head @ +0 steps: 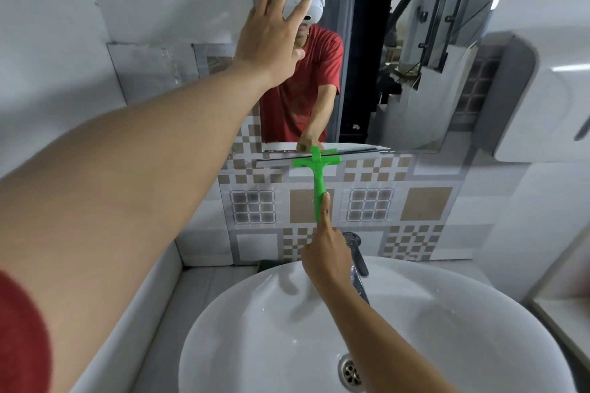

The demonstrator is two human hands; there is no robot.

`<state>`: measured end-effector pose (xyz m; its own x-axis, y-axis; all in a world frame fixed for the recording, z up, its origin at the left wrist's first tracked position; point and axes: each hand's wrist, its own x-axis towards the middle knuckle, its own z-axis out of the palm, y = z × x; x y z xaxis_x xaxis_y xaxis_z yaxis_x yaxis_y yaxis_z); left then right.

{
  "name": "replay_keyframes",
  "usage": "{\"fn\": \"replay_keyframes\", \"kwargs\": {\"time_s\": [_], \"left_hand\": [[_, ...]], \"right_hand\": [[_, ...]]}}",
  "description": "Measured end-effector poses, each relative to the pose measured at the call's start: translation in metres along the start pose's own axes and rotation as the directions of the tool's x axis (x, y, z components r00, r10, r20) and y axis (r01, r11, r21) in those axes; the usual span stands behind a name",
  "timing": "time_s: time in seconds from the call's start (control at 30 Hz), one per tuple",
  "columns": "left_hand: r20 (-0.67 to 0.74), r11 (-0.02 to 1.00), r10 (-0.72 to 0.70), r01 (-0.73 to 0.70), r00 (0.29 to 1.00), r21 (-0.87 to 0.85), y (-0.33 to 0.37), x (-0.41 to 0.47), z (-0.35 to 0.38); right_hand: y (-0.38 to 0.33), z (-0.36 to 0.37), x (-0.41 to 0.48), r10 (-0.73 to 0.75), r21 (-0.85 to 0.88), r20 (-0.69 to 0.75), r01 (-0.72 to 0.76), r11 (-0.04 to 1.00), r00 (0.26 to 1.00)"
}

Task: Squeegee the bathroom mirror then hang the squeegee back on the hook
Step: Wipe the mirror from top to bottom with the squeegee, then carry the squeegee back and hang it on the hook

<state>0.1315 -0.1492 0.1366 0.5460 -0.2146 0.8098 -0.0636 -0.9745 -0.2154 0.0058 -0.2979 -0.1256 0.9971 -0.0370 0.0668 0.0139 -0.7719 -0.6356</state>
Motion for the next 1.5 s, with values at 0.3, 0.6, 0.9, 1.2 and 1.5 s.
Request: {"fn": "replay_keyframes", "kwargs": {"time_s": [0.3, 0.6, 0.9, 1.2, 1.5], "left_hand": [[0.154, 1.000, -0.017, 0.015, 0.988, 0.015, 0.008, -0.001, -0.027], [0.239, 0.956, -0.028, 0.096, 0.971, -0.277, 0.067, -0.058, -0.090], [0.555, 0.917, 0.190, 0.056, 0.810, -0.396, 0.160, -0.141, -0.135], [0.471, 0.812, 0.148, 0.165, 0.869, -0.559, 0.170, -0.151, -0.159], [0.413, 0.788, -0.025, 0.272, 0.910, -0.552, 0.132, -0.174, -0.163]], "right_hand": [[0.001, -0.038, -0.036, -0.079, -0.037, 0.105, 0.084, 0.996, 0.991], [0.014, -0.129, -0.060, -0.124, -0.029, 0.127, 0.128, 0.991, 0.984], [0.009, -0.260, -0.074, -0.449, -0.543, 0.028, 0.390, 0.743, 0.893], [-0.014, -0.313, -0.079, -0.680, -0.605, 0.070, 0.573, 0.553, 0.730], [-0.044, -0.300, -0.045, -0.592, 0.155, -0.169, 0.614, 0.774, 0.788]]}}
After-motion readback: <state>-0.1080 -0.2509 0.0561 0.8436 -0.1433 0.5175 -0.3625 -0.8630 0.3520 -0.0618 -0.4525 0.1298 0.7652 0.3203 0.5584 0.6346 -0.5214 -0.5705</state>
